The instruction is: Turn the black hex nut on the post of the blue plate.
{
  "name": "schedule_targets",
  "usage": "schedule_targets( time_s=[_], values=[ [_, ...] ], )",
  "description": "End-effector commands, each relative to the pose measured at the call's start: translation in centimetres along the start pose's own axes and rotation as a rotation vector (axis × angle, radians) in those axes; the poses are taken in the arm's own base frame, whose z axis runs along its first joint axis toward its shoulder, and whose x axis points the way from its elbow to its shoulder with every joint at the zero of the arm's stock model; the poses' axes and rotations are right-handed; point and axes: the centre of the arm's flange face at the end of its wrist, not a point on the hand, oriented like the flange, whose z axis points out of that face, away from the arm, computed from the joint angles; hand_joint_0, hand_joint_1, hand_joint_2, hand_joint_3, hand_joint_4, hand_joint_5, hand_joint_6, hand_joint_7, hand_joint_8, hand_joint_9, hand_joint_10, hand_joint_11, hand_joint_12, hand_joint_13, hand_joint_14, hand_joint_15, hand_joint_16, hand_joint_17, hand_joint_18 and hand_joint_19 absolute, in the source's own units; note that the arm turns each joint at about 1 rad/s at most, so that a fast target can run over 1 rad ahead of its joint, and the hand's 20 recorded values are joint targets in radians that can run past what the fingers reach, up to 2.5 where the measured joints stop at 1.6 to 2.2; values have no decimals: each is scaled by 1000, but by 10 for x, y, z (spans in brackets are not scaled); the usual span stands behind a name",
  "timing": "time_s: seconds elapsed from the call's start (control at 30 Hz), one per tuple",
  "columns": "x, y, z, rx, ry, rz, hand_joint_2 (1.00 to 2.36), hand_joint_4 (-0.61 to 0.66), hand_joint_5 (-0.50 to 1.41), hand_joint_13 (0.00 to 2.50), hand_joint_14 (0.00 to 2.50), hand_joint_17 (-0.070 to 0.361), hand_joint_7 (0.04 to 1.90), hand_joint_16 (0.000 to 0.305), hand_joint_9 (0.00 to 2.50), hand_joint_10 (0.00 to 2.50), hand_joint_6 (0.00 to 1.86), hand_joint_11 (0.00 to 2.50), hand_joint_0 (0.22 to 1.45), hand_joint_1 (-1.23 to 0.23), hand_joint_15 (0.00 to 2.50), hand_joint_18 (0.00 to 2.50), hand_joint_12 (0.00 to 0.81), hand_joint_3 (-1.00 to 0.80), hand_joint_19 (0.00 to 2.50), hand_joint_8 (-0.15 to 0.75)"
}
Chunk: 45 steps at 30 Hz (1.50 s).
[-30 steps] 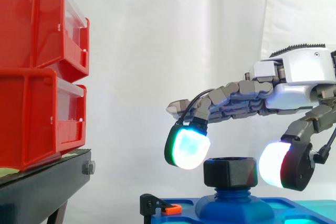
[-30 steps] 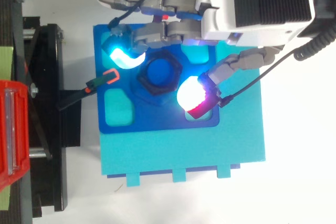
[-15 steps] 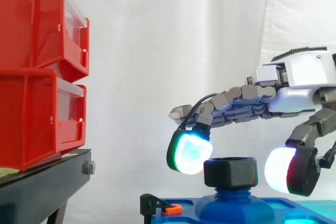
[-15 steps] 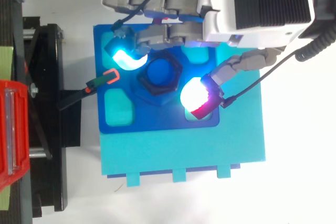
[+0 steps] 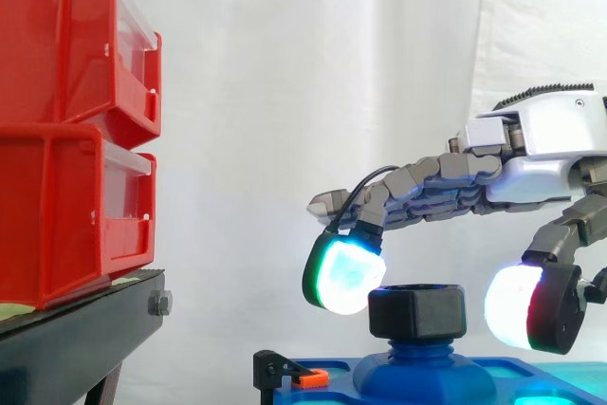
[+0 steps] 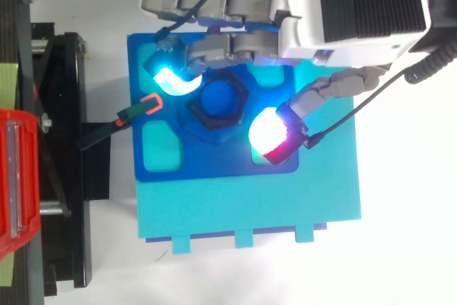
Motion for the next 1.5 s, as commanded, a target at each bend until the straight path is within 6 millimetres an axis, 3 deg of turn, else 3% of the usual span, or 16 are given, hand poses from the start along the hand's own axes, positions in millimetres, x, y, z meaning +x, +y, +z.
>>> schedule_targets(
  time_s=[0.0,0.8,1.47],
  values=[
    [-1,-2,-1,-4,0,0,1000,160,-286,0,1,111,782,49,0,0,502,0,408,-670,0,0,333,-500,80,165],
    [-3,-24,-14,-12,39,-15,1000,166,-284,0,0,111,788,49,0,0,502,0,403,-649,5,0,337,-500,84,167],
    [-23,-19,-24,-5,100,-102,1000,165,-284,0,0,111,790,49,0,0,502,0,407,-640,14,0,335,-500,98,167]
  ],
)
